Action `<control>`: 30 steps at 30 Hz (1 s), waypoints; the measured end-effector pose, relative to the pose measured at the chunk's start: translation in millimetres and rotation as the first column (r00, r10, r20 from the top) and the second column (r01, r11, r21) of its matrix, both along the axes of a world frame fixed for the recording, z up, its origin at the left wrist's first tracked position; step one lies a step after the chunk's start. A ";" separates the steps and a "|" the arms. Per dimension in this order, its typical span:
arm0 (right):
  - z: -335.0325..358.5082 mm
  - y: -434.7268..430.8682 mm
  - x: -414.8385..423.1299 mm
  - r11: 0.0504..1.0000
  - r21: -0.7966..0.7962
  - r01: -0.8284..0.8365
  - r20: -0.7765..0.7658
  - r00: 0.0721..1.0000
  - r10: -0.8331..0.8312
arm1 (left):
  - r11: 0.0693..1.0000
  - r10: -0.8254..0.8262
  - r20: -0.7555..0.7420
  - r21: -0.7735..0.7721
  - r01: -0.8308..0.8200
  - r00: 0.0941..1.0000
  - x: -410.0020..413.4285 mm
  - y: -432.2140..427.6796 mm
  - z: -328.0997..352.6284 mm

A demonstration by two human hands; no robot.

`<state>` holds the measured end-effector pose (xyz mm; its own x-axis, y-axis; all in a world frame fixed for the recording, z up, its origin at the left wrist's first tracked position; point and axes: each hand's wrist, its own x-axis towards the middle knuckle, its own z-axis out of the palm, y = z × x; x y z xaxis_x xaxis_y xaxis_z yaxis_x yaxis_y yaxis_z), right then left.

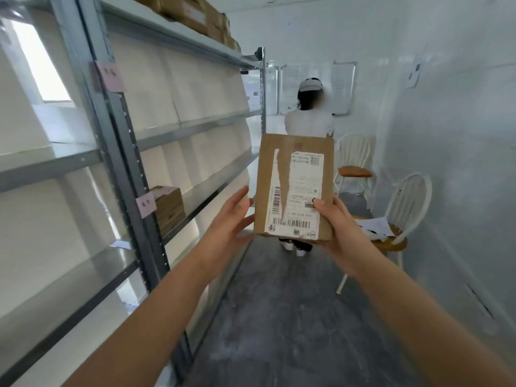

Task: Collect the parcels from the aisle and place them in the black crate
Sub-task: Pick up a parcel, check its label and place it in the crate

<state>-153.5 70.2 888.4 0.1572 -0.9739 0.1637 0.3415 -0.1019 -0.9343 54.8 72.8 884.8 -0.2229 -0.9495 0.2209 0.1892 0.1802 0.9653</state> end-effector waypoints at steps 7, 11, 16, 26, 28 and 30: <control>-19.3 20.0 2.7 0.994 0.007 -0.106 0.045 0.993 0.106 | 0.999 0.036 -0.057 -0.027 -0.037 0.998 -25.2 35.6 -20.3; -27.9 31.5 27.0 0.964 0.012 -0.265 0.037 0.964 0.265 | 0.971 0.230 -0.063 -0.045 -0.233 0.971 -3.4 69.3 -28.7; -33.4 53.2 77.3 0.901 0.013 -0.433 -0.028 0.901 0.433 | 0.912 0.403 -0.031 -0.069 -0.404 0.915 42.3 122.5 -26.8; -19.3 130.4 220.8 0.689 0.019 -0.724 -0.066 0.687 0.723 | 0.665 0.747 0.021 -0.026 -0.747 0.664 150.5 274.0 -17.2; -16.9 158.8 256.3 0.636 0.032 -0.771 -0.061 0.633 0.771 | 0.592 0.805 0.034 -0.010 -0.806 0.592 177.1 319.2 -17.9; -15.4 194.5 293.0 0.558 0.042 -0.829 -0.050 0.556 0.830 | 0.516 0.856 0.044 -0.005 -0.857 0.515 200.2 368.1 -19.8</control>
<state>139.5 264.7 873.0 0.9049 -0.4100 0.1146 0.2159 0.2101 -0.9536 255.0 440.9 865.0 0.6925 -0.6884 0.2157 -0.0830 0.2210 0.9717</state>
